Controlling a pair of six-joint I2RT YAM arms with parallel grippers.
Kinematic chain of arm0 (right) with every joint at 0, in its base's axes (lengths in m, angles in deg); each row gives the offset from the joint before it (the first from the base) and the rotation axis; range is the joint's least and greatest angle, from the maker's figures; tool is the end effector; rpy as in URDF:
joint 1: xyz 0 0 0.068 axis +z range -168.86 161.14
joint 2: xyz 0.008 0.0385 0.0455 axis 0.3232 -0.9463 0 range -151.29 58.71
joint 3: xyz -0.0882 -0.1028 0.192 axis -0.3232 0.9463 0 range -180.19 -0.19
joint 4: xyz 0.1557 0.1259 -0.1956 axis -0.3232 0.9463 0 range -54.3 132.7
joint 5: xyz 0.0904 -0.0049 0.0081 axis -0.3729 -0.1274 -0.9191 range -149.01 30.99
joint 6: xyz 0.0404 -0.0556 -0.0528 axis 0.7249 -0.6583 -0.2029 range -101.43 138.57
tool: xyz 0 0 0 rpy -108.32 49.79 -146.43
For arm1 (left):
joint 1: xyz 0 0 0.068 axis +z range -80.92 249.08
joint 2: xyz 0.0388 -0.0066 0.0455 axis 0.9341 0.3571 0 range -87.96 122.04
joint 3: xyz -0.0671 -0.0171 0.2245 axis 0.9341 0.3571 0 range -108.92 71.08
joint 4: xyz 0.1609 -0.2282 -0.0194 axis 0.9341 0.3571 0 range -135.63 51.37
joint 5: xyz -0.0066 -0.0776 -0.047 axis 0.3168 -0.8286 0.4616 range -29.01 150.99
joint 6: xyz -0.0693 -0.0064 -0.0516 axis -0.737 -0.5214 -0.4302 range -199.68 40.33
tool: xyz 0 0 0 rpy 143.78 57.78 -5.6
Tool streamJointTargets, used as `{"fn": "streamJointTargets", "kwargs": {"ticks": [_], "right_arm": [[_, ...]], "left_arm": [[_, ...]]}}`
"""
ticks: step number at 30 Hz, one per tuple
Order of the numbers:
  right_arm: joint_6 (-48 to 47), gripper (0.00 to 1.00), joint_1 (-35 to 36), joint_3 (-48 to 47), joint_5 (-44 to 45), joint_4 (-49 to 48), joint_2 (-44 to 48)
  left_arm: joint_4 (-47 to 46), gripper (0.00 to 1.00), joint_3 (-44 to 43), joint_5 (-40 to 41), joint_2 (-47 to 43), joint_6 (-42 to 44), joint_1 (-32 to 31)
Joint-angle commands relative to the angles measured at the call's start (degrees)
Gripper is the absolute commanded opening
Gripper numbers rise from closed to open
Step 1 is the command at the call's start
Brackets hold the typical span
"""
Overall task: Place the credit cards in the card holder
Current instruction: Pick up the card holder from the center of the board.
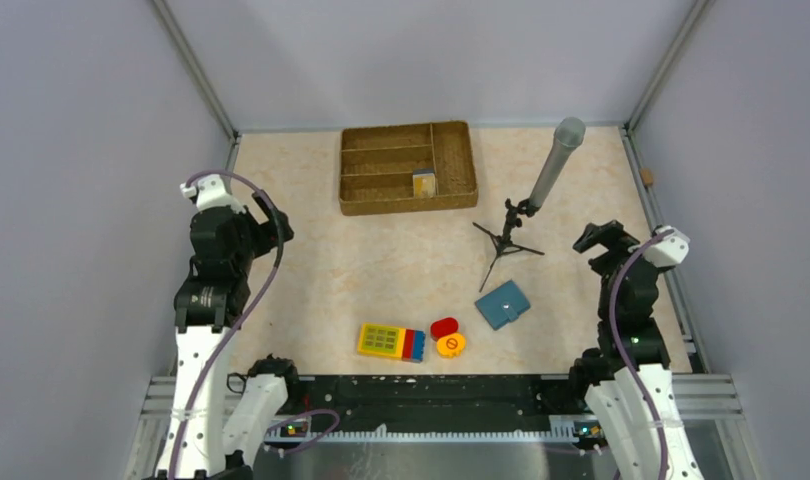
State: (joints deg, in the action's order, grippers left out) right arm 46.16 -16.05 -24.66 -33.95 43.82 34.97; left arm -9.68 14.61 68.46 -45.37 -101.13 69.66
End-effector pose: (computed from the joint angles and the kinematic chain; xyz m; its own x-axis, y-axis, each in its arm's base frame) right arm 0.2217 -0.0216 0.2488 0.0598 0.4230 -0.9042 0.3920 0.8231 0.4110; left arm 0.2360 0.0123 0.3309 -0.3019 -0.3658 -0.8803 -0.2590 0.9202 -0.2936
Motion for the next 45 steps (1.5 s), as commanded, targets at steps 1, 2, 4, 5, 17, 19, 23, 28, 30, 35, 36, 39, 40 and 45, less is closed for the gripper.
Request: {"fn": "streamJointTargets", "kwargs": {"ticks": [1,2,4,5,17,19,23,28,30,35,36,39,40,45], "right_arm": [[3.9,0.99,-0.3,-3.7,-4.5,7.3,0.0],[5.8,0.99,-0.3,-3.6,-5.2,9.1,0.0],[8.2,0.99,-0.3,-3.2,-8.8,12.3,-0.1],[9.3,0.98,-0.3,-3.0,-10.7,13.7,-0.2],[19.3,0.81,-0.3,-1.5,-31.8,31.2,-2.0],[20.7,0.78,-0.3,-0.6,-33.3,33.9,-1.6],[23.6,0.71,-0.3,3.6,-36.8,35.2,-1.0],[26.7,0.63,-0.3,9.0,-40.6,31.6,-1.0],[27.8,0.61,-0.3,10.5,-42.1,29.2,-1.1],[29.2,0.58,-0.3,14.1,-43.9,22.8,-3.6],[29.2,0.58,-0.3,14.7,-44.0,21.3,-4.4],[29.5,0.57,-0.2,16.2,-44.2,16.5,-7.0],[29.5,0.57,-0.1,16.7,-44.1,15.1,-7.9],[30.9,0.53,1.0,19.0,-43.6,6.7,-12.7]], "left_arm": [[-2.0,0.99,1.5,-0.1,0.0,1.8,-1.5],[-2.0,0.99,1.9,-0.6,0.2,1.9,-2.1],[-2.0,0.99,2.2,-3.3,1.5,2.7,-3.2],[-1.8,0.99,1.9,-5.0,2.6,3.3,-4.7],[-7.6,0.99,8.8,-15.4,8.8,6.6,-12.4],[-7.3,0.99,8.4,-17.1,9.8,6.3,-12.4],[-7.6,0.99,8.5,-19.4,11.1,6.4,-13.7],[-7.9,0.99,8.8,-20.8,11.6,7.5,-15.8],[-8.1,0.99,8.9,-21.3,11.6,7.6,-16.2],[-8.4,0.99,8.8,-22.3,12.0,7.7,-16.9],[-8.5,0.99,8.9,-22.6,12.1,7.7,-17.1],[-8.7,0.99,9.0,-23.0,12.2,7.9,-17.6],[-8.7,0.99,9.1,-23.1,12.2,7.9,-17.7],[-9.3,0.99,9.3,-25.3,12.4,8.1,-18.3]]}}
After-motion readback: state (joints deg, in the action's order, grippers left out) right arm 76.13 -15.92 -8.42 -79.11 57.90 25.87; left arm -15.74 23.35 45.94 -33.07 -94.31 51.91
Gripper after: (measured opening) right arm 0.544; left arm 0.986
